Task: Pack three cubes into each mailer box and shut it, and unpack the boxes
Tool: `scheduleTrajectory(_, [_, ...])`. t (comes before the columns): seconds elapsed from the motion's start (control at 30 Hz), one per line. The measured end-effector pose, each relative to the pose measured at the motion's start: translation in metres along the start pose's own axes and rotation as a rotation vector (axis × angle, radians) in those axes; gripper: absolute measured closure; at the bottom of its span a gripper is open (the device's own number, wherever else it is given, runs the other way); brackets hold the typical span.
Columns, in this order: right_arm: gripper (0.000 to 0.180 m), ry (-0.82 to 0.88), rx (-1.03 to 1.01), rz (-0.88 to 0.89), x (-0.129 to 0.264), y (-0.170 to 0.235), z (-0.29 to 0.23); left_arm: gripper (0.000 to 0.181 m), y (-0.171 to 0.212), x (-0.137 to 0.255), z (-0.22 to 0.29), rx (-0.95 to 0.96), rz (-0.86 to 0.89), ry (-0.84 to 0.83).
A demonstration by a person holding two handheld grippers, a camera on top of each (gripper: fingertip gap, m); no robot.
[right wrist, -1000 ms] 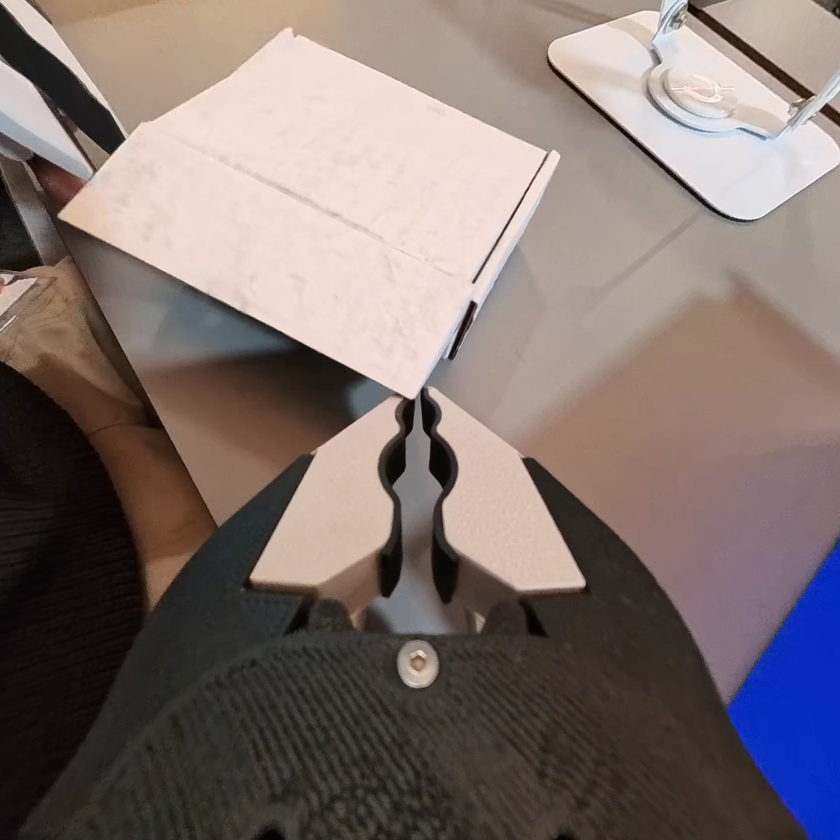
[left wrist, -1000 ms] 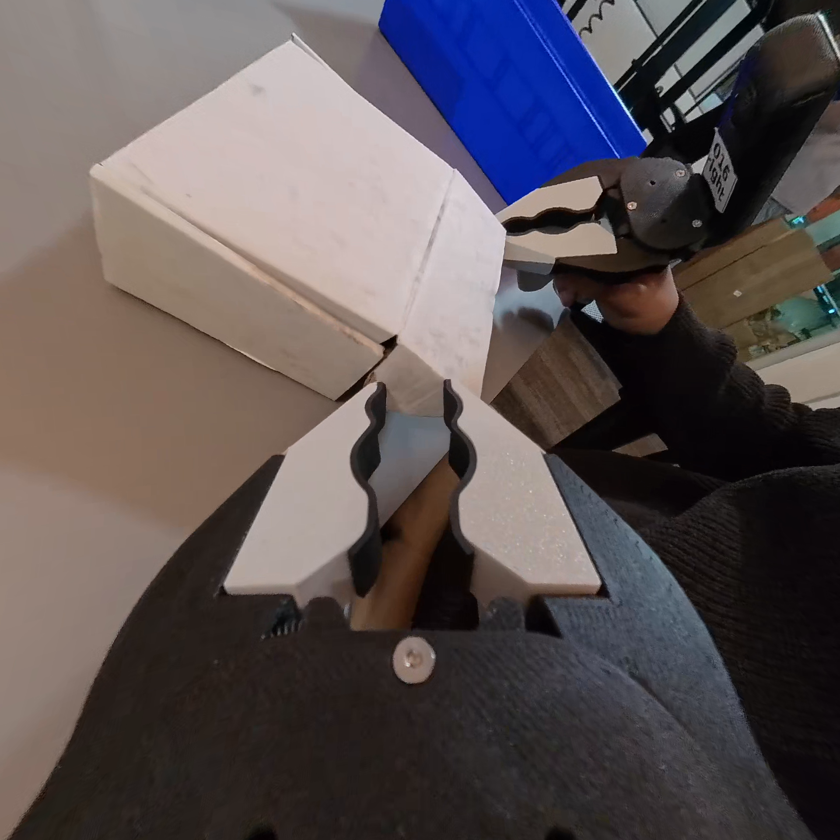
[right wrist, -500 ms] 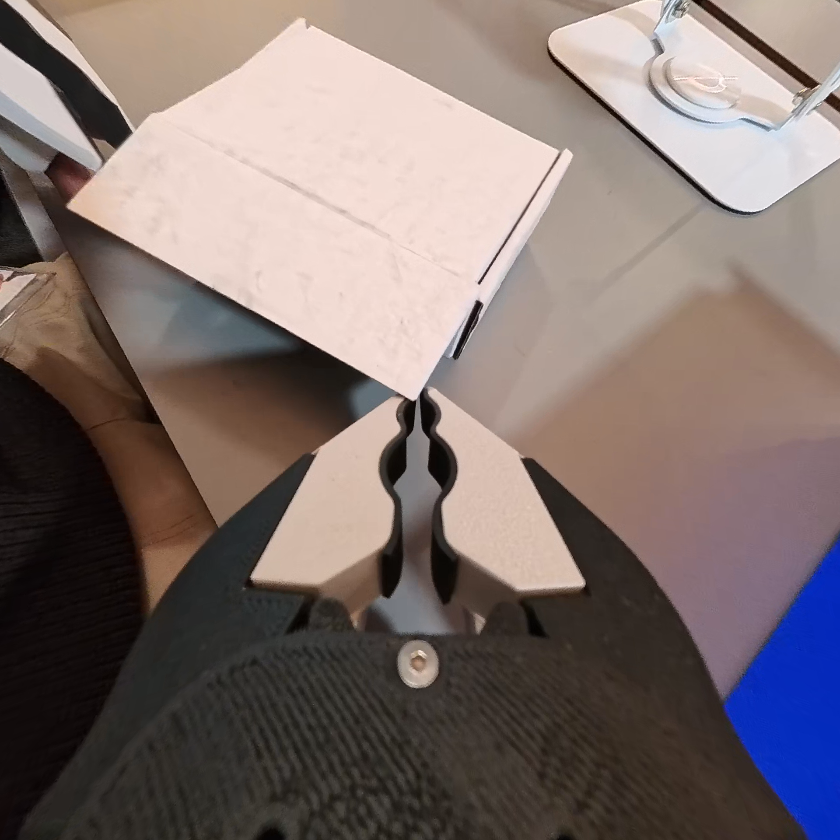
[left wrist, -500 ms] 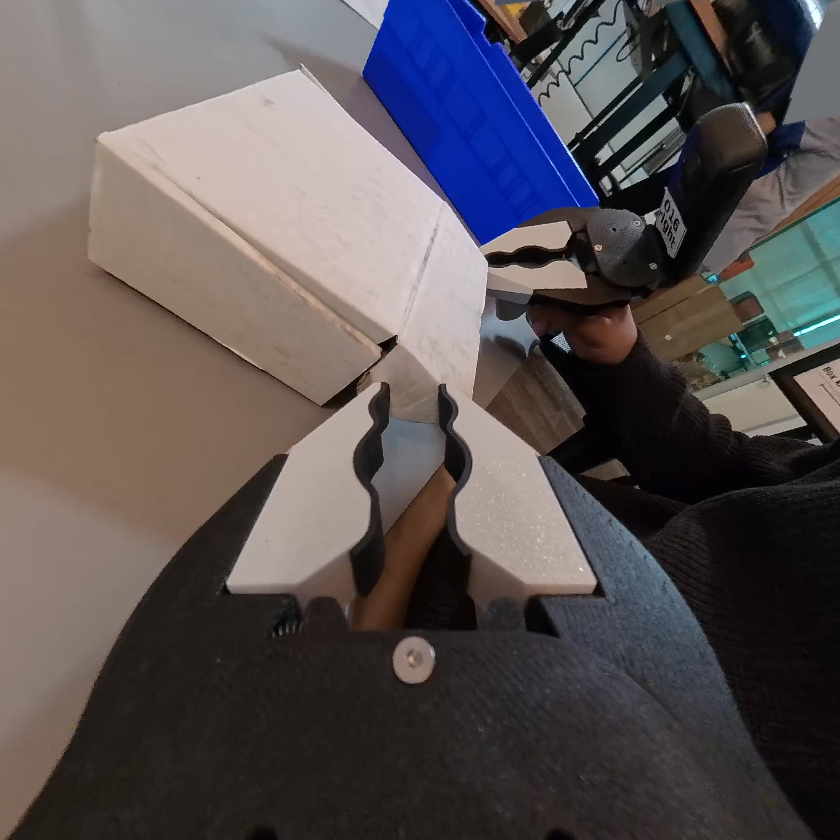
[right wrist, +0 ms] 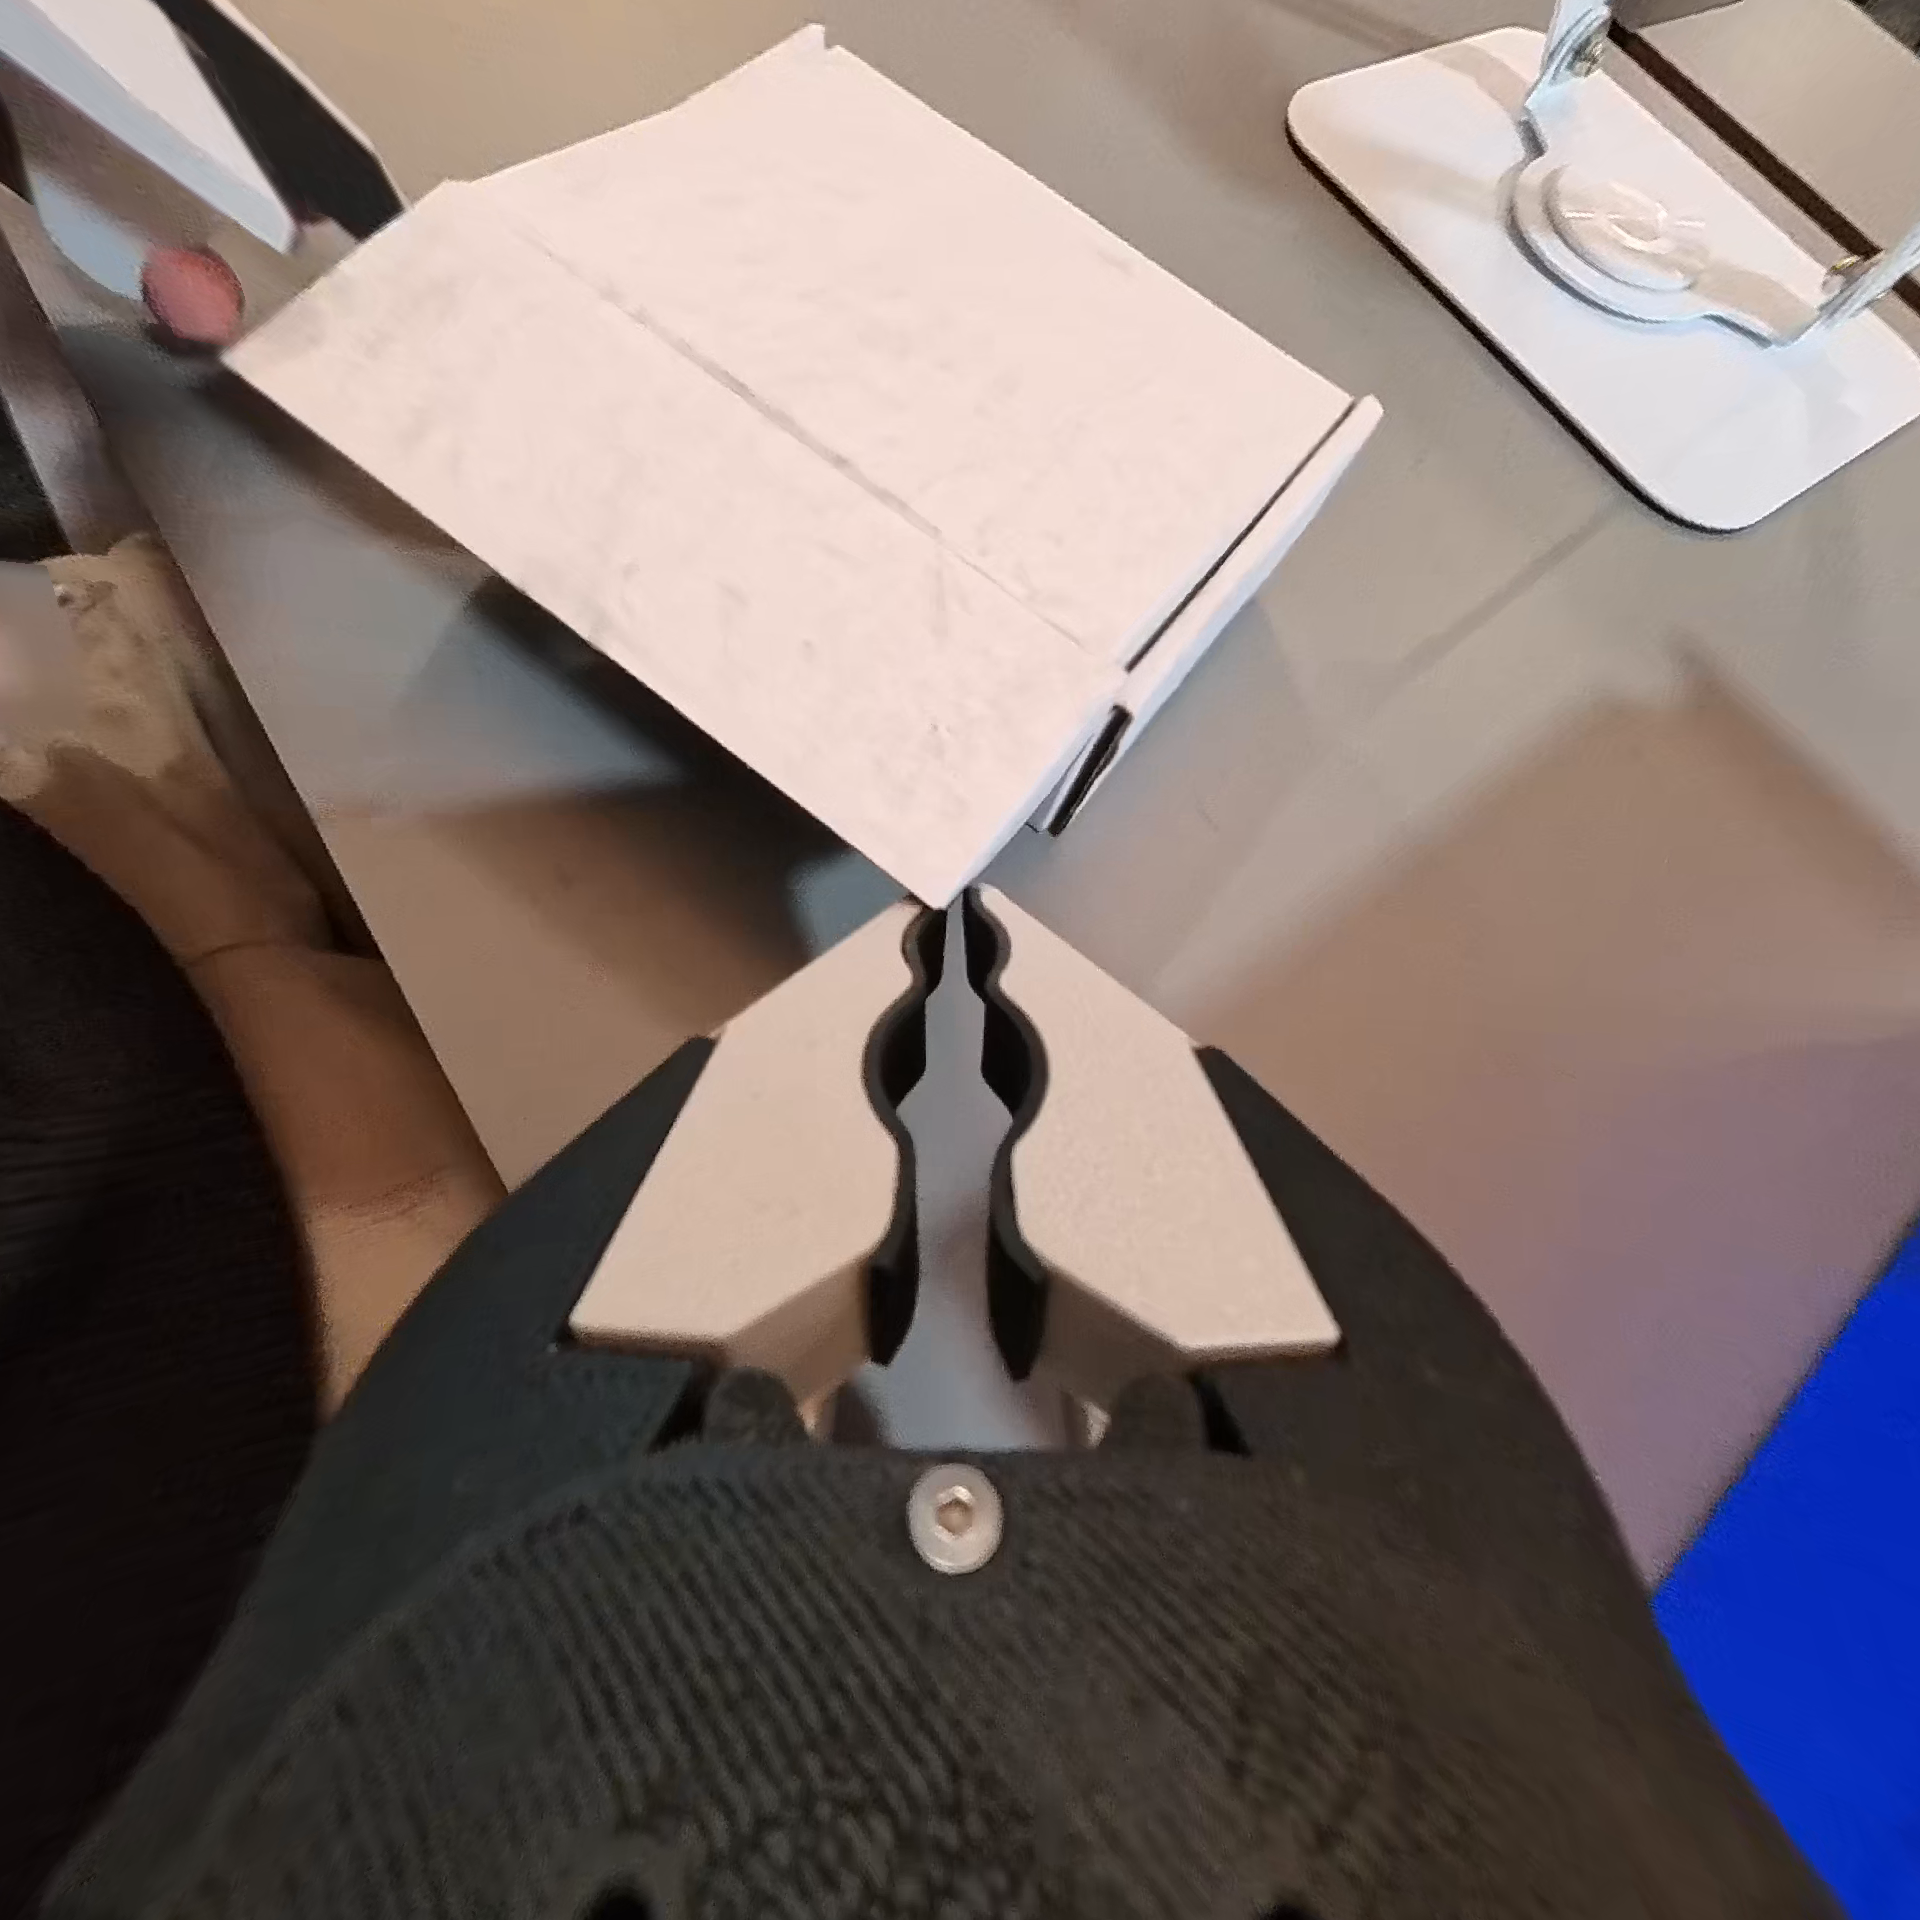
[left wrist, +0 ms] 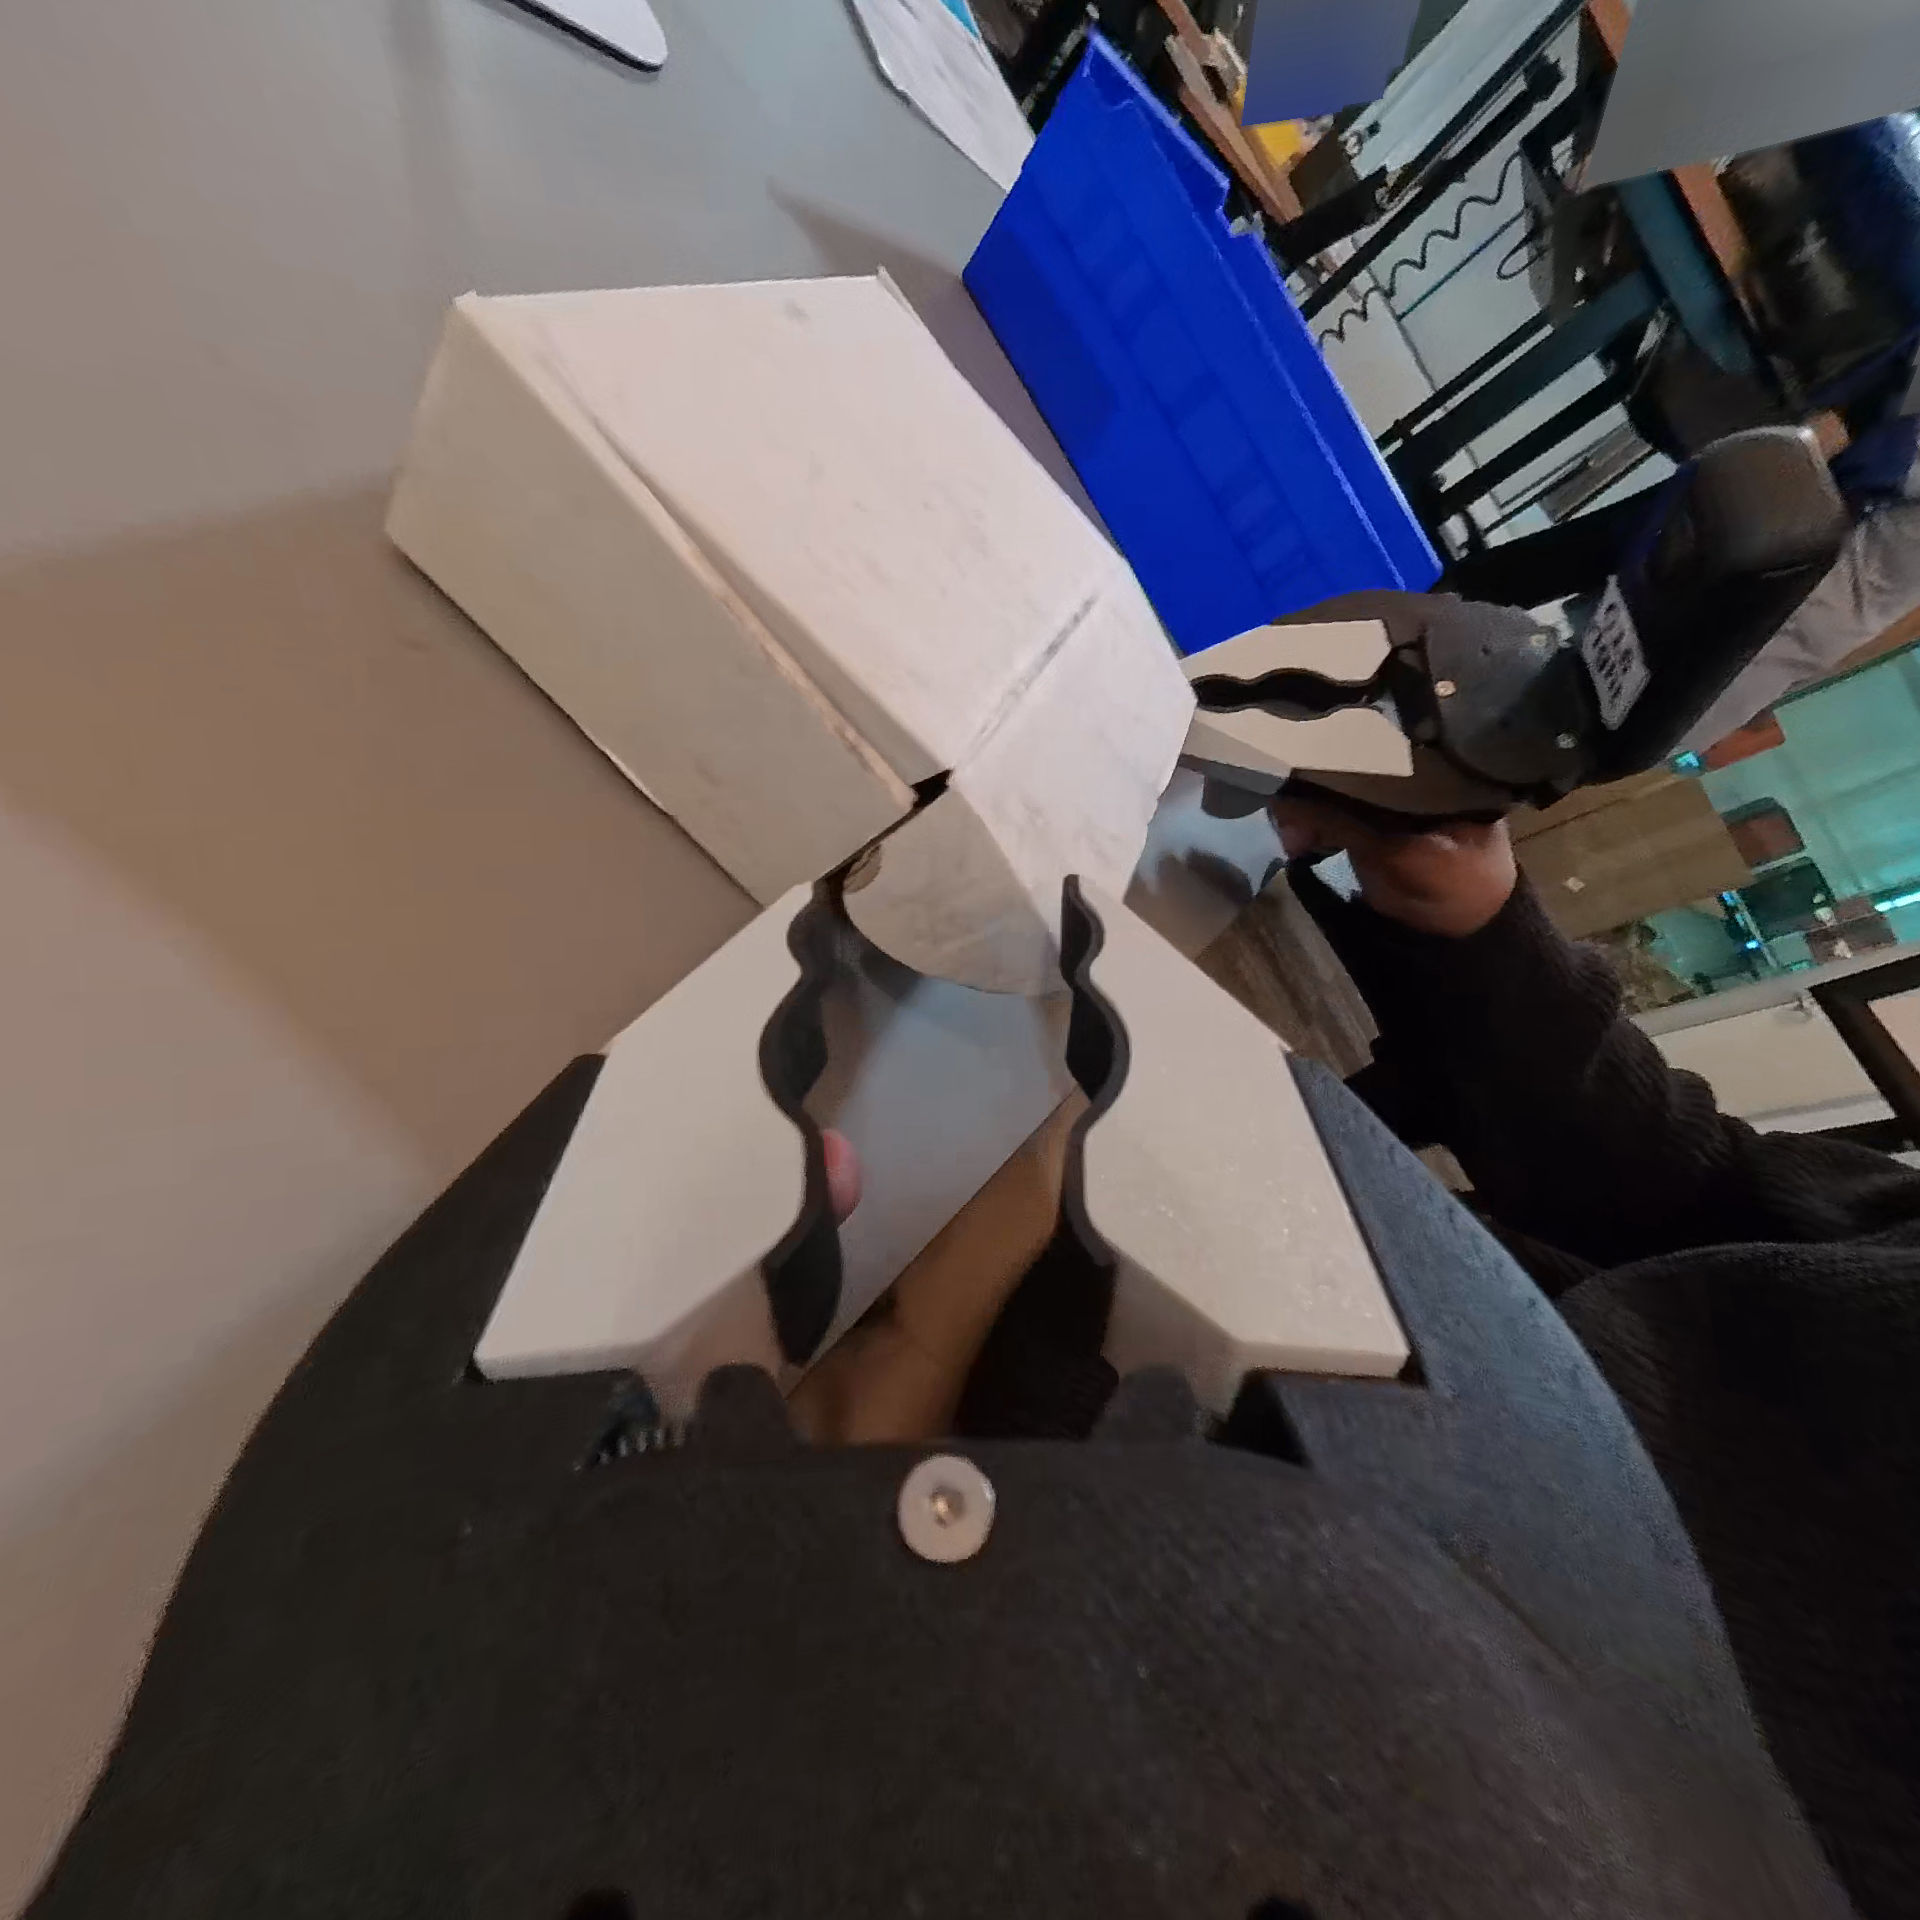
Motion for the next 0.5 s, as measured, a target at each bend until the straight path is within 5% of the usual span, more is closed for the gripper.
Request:
scheduleTrajectory(0.03, [0.178, 0.004, 0.008, -0.003, 0.0, 0.0, 0.0, 0.138, 0.0, 0.0, 0.004, 0.002, 0.002, 0.017])
scheduleTrajectory(0.27, [0.178, -0.003, -0.001, 0.006, 0.0, 0.0, -0.001, 0.114, 0.007, -0.005, 0.008, -0.011, -0.063, -0.026])
scheduleTrajectory(0.5, [0.178, -0.014, 0.003, 0.008, -0.001, -0.001, -0.002, 0.124, 0.011, -0.011, 0.012, 0.002, -0.049, 0.022])
Point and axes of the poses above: each gripper's, where its closed fingertips meet, x back along the fingers, y out of its underside, z = x × y across the jaws, the point moved 7 cm from there along x, back along the fingers, and after that the axes turned 13 degrees about x, right-handed, at the moved point
